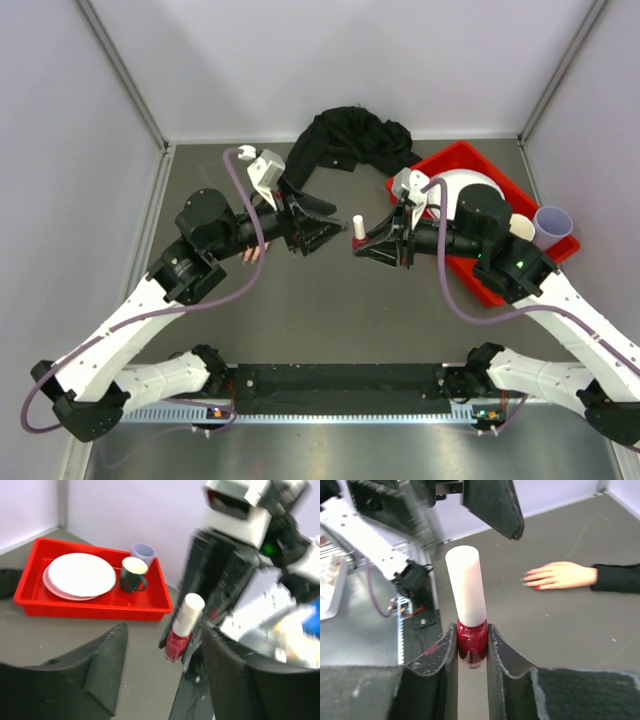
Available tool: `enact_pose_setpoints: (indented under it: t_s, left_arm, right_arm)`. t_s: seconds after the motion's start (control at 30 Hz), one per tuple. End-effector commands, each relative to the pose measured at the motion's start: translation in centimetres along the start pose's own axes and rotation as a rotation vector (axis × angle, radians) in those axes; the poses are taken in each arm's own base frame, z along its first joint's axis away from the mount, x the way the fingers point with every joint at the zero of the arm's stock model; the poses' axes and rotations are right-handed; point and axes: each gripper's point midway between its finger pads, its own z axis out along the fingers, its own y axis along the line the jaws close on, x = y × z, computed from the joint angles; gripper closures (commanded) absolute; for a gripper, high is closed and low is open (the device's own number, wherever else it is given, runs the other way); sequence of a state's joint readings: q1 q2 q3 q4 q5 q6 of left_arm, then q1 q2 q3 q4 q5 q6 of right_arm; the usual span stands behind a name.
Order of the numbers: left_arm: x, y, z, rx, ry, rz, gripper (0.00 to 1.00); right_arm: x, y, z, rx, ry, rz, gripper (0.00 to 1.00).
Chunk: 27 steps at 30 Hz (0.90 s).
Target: Paint the nails
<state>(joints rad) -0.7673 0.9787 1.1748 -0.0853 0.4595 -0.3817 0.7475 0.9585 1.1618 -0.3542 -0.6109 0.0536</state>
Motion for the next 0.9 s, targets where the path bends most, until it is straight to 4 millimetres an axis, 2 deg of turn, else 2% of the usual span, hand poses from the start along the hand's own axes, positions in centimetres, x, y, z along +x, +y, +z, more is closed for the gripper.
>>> enact_pose_setpoints:
  t_s: [0.0, 0.07, 0.1, 0.17, 0.2, 0.23, 0.3, 0.5, 0.53, 0.67, 0.87]
  left_arm:
    - [-1.6, 2.7, 1.1, -0.203, -0.081, -0.183, 0.43]
    - [-2.5, 3.6, 1.1, -0.281, -0.131, -0.192, 0.43]
    - [-2.8, 3.1, 1.2, -0.289, -0.150, -0.188, 0.36]
    - [-3.5, 3.3, 1.0, -0.318, -0.209, -0.161, 0.31]
    - [-4.2, 2.6, 1.2, -0.293, -0.241, -0.155, 0.27]
    - [-3.6, 2.8, 1.2, -0.304, -0.231, -0.144, 0.25]
    - [-3.9, 2.4, 1.6, -0.284, -0.246, -0.129, 0.24]
    - [-3.2, 2.1, 2.3, -0.247, -0.251, -0.112, 0.29]
    - [-2.9, 2.3, 2.5, -0.252, -0.243, -0.110, 0.34]
    - [-2.8, 2.5, 3.2, -0.247, -0.237, -0.101, 0.42]
    - [-2.1, 1.6, 4.2, -0.179, -0.199, -0.091, 0.42]
  right_arm:
    - [-2.9, -2.2, -0.5, 0.136, -0.070, -0.034, 1.00]
    - [-3.0, -2.9, -0.5, 0.180, -0.075, -0.017, 1.00]
    - [-3.1, -3.1, -0.5, 0.192, -0.078, -0.005, 1.00]
    - [-3.1, -3.6, -0.6, 0.220, -0.082, 0.006, 1.00]
    - [-3.2, -3.7, -0.6, 0.228, -0.085, 0.015, 1.00]
    - [-3.2, -3.8, -0.6, 0.234, -0.085, 0.019, 1.00]
    - [-3.1, -4.1, -0.4, 0.245, -0.079, 0.034, 1.00]
    - [-3.1, -4.1, -0.2, 0.242, -0.078, 0.049, 1.00]
    - [-3.1, -4.0, -0.2, 0.240, -0.079, 0.049, 1.00]
    - [-3.2, -3.9, -0.2, 0.235, -0.080, 0.051, 1.00]
    - [-3.2, -4.0, -0.2, 0.237, -0.079, 0.050, 1.00]
